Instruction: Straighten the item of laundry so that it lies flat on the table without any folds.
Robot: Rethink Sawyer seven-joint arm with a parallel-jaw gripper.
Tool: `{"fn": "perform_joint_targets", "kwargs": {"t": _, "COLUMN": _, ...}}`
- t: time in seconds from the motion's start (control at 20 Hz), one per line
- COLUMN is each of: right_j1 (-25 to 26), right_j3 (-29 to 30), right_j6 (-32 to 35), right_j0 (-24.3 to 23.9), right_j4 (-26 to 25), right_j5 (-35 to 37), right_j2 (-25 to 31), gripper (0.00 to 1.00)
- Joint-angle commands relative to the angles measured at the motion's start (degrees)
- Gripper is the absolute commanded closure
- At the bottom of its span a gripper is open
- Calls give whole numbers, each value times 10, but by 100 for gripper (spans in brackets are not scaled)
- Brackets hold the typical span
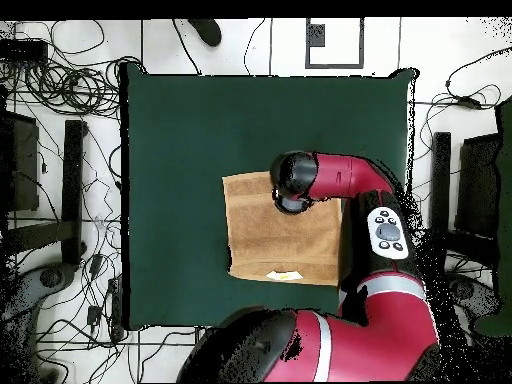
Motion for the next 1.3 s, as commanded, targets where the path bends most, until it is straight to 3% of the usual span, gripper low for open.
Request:
{"fn": "perform_joint_targets", "kwargs": {"t": 0.05, "right_j1": 22, "right_j3": 63, "right_j6": 32, "right_j0": 23, "right_j4": 26, "right_j5": -52, "right_j2": 69, "gripper": 0}}
{"fn": "perform_joint_targets", "kwargs": {"t": 1.3, "right_j1": 39, "right_j3": 45, "right_j6": 45, "right_j0": 53, "right_j4": 69, "right_j5": -66, "right_j2": 76, "gripper": 0}}
